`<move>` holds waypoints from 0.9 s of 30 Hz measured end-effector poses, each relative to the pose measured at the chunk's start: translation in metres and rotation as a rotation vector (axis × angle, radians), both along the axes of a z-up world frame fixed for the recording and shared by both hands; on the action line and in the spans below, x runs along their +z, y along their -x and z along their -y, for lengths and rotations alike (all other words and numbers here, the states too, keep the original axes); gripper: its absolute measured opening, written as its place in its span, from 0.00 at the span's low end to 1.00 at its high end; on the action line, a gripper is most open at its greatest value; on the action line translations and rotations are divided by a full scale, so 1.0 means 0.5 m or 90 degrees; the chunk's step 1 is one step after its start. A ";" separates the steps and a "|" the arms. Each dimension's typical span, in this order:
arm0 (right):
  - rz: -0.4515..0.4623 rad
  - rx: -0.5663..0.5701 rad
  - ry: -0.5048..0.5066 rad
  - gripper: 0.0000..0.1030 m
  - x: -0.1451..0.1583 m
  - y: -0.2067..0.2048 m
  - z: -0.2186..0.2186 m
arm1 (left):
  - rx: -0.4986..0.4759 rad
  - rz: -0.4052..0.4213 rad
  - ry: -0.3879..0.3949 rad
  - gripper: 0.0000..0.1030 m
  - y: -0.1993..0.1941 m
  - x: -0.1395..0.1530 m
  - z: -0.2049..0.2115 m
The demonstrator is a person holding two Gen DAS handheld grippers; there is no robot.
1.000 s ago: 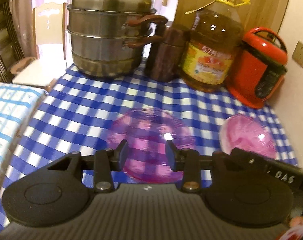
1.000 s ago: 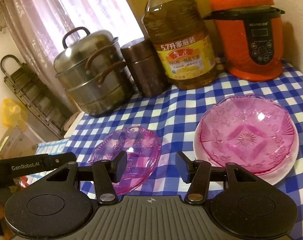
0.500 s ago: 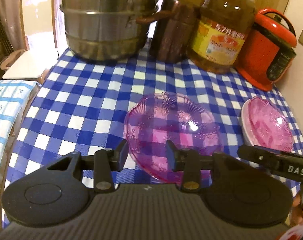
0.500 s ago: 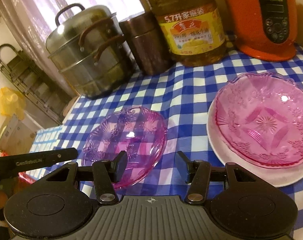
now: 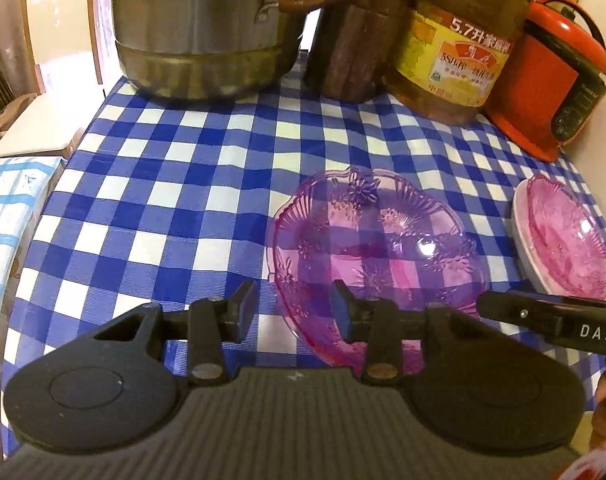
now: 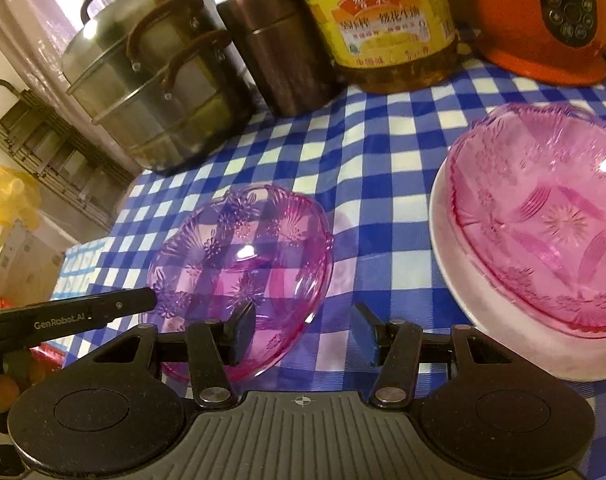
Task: Organize plates and bowls
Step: 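Grip the second pink bowl's rim with both grippers and lift it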
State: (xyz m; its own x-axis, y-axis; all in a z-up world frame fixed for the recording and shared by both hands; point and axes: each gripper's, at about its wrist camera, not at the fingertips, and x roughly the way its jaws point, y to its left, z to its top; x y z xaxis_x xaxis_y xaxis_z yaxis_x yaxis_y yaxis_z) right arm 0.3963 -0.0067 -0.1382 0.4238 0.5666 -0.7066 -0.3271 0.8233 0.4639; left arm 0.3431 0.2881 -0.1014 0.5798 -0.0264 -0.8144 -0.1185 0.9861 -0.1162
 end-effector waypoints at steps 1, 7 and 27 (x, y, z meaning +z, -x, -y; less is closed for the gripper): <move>-0.005 -0.001 -0.005 0.52 -0.004 -0.002 -0.002 | -0.002 -0.001 -0.001 0.35 -0.002 -0.003 -0.001; -0.015 -0.002 -0.002 0.52 -0.014 -0.011 -0.013 | -0.002 -0.021 0.012 0.35 -0.006 -0.024 -0.010; -0.032 -0.006 -0.013 0.15 -0.026 -0.018 -0.017 | -0.018 -0.026 0.014 0.13 -0.006 -0.035 -0.007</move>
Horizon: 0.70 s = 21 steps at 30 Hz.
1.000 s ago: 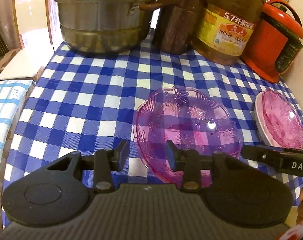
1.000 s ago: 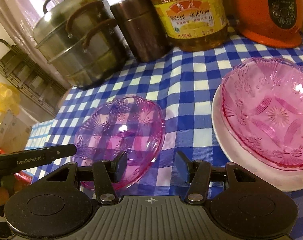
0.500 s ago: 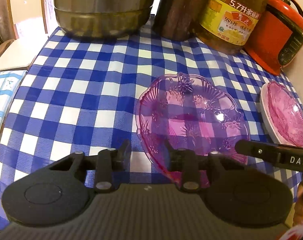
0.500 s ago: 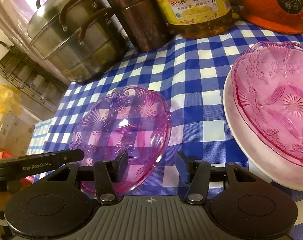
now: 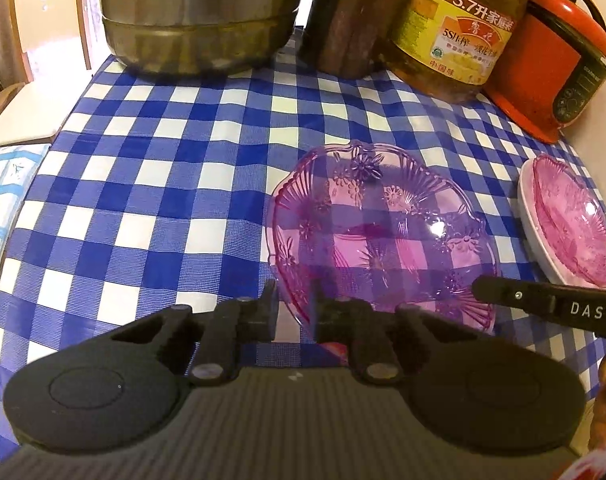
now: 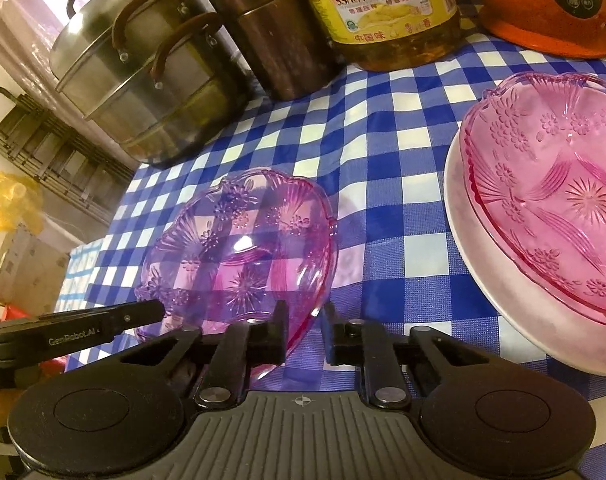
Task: Organize plates and bowls
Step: 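Grip the second pink bowl's rim with both grippers and lift it, then carry the second pink bowl with both grippers over the bowl on the plate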
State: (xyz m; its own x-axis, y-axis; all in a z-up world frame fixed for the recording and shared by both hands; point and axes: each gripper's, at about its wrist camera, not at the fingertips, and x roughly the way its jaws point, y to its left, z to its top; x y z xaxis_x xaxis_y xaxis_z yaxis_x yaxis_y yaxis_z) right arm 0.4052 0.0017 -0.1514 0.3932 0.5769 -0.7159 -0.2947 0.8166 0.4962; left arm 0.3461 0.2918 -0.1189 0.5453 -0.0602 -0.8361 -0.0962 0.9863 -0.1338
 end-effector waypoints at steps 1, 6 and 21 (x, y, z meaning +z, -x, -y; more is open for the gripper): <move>-0.001 0.000 -0.001 0.14 0.001 0.000 0.000 | 0.000 0.000 -0.001 0.13 0.001 0.002 -0.001; 0.006 0.000 -0.009 0.13 0.008 0.003 0.003 | -0.004 0.006 -0.006 0.13 0.007 0.014 -0.004; 0.052 -0.029 -0.054 0.12 0.090 0.031 0.067 | 0.016 0.074 0.021 0.13 0.047 0.105 0.036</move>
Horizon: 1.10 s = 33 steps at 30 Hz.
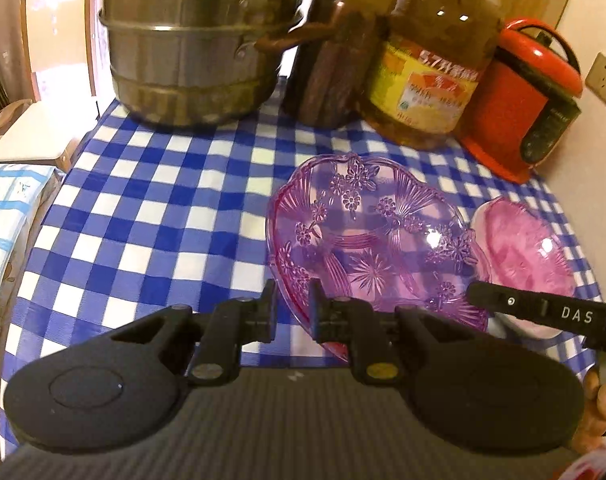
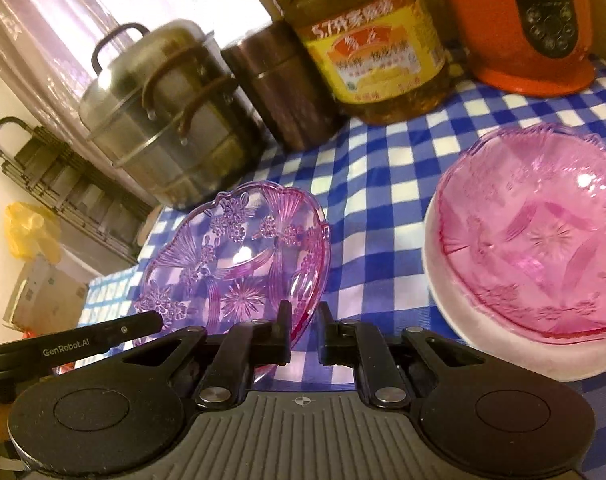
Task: Organize plates and bowls
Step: 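Carry the second pink bowl with both grippers over the bowl on the plate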
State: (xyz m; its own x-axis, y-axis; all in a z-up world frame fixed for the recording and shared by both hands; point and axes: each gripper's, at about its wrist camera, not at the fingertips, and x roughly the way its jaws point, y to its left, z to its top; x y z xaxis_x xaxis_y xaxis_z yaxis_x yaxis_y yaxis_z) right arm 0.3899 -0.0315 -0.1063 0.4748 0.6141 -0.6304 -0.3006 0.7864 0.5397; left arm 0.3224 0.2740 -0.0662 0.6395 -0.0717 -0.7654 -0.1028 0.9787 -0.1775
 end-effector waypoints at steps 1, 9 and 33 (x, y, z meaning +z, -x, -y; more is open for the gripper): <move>0.003 -0.004 -0.003 0.12 0.006 0.003 0.010 | 0.000 0.005 0.003 0.13 0.003 0.006 0.009; 0.030 -0.037 -0.008 0.11 0.050 0.019 0.084 | -0.006 0.042 0.020 0.13 0.019 0.044 0.087; 0.071 -0.116 0.058 0.11 0.072 0.036 0.340 | -0.063 0.077 0.087 0.13 -0.012 0.017 0.335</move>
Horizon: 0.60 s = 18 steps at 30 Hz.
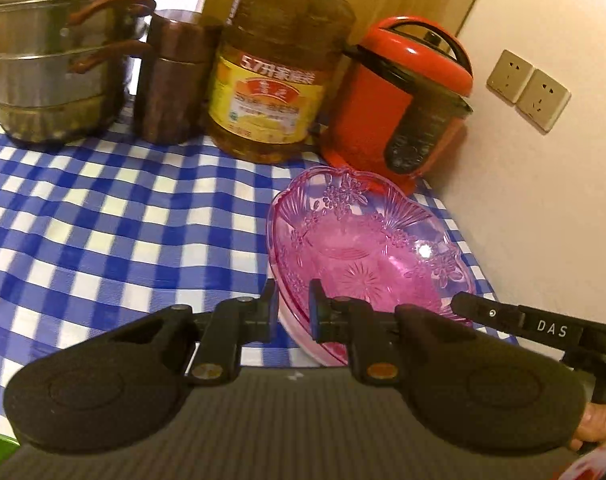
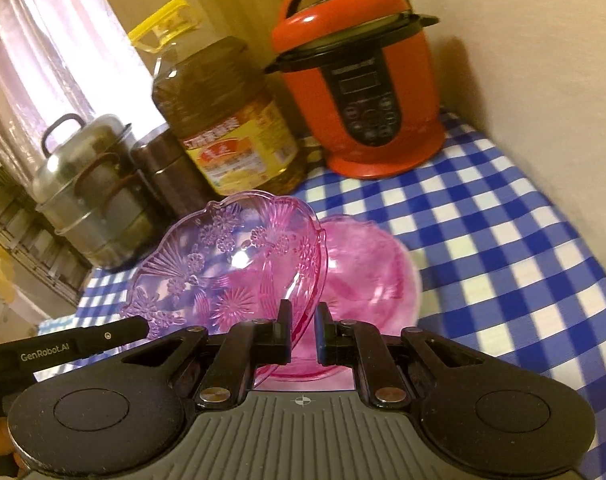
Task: Organize plates and bowls
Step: 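Carry the second pink bowl with both grippers over the bowl on the plate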
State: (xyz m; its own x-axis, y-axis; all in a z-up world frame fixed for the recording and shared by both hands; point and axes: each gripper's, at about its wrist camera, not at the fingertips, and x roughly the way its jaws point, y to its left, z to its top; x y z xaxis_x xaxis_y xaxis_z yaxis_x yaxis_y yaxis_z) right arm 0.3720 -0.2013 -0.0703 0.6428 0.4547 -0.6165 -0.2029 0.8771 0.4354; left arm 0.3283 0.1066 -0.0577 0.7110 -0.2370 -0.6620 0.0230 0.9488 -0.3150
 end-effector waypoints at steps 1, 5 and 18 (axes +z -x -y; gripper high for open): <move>-0.003 -0.003 0.001 0.11 -0.005 -0.003 0.008 | 0.002 -0.001 0.003 0.13 -0.003 -0.005 0.008; -0.006 -0.018 0.012 0.11 -0.018 -0.014 0.029 | 0.016 -0.001 0.016 0.13 -0.016 -0.024 0.035; 0.000 -0.021 0.048 0.11 -0.049 -0.050 0.044 | 0.027 -0.003 -0.024 0.13 -0.045 -0.064 0.086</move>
State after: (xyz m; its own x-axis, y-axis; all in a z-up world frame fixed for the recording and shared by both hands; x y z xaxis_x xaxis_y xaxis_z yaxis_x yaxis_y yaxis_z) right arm 0.3971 -0.2232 -0.0949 0.6568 0.3848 -0.6485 -0.1729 0.9139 0.3673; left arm 0.3509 0.0638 -0.0898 0.7171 -0.1807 -0.6732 -0.0195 0.9602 -0.2785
